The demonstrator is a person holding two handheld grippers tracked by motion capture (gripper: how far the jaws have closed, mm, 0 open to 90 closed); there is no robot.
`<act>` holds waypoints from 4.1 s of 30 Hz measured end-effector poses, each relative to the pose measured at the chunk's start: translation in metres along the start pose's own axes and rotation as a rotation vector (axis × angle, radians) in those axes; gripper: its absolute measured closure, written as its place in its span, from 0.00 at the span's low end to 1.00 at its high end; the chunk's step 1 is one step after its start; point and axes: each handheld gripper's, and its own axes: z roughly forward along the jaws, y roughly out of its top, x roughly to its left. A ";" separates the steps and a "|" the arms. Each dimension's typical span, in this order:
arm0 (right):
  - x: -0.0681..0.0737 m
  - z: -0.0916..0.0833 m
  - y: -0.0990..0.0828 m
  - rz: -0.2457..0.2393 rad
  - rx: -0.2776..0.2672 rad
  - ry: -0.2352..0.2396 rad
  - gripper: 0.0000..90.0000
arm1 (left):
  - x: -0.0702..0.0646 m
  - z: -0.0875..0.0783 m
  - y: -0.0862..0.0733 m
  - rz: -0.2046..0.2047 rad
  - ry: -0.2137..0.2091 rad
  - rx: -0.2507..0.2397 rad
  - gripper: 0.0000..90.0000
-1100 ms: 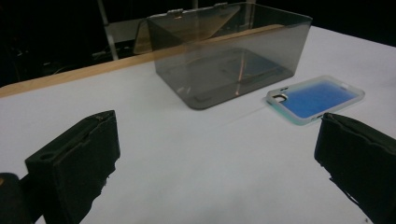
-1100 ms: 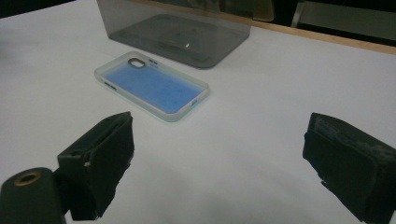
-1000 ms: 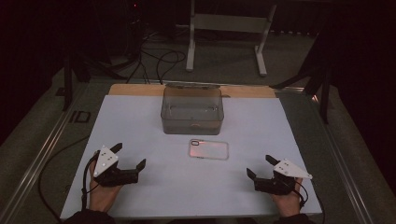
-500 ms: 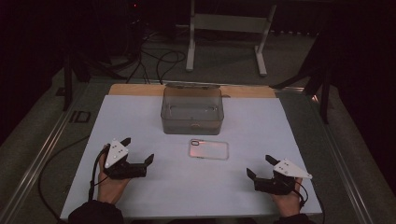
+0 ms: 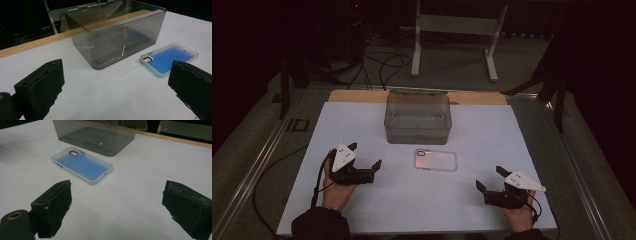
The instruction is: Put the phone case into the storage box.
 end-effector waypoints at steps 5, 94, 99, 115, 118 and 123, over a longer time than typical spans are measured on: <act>0.000 0.000 0.000 0.002 0.000 -0.001 0.10 | 0.000 0.005 0.002 0.005 -0.001 0.007 0.01; -0.002 0.001 -0.001 0.008 0.003 0.009 0.10 | -0.036 0.106 0.029 0.016 -0.081 0.123 0.03; -0.002 0.002 -0.001 0.007 0.003 0.009 0.10 | -0.038 0.109 0.029 0.015 -0.077 0.134 0.04; -0.002 0.001 -0.001 0.010 0.000 0.011 0.10 | -0.047 0.124 0.028 -0.016 -0.092 0.188 0.08; -0.002 0.002 -0.001 0.009 -0.001 0.010 0.10 | -0.048 0.125 0.027 -0.015 -0.092 0.189 0.09; -0.002 0.002 -0.001 0.008 0.000 0.010 0.10 | -0.050 0.127 0.028 -0.014 -0.091 0.193 0.12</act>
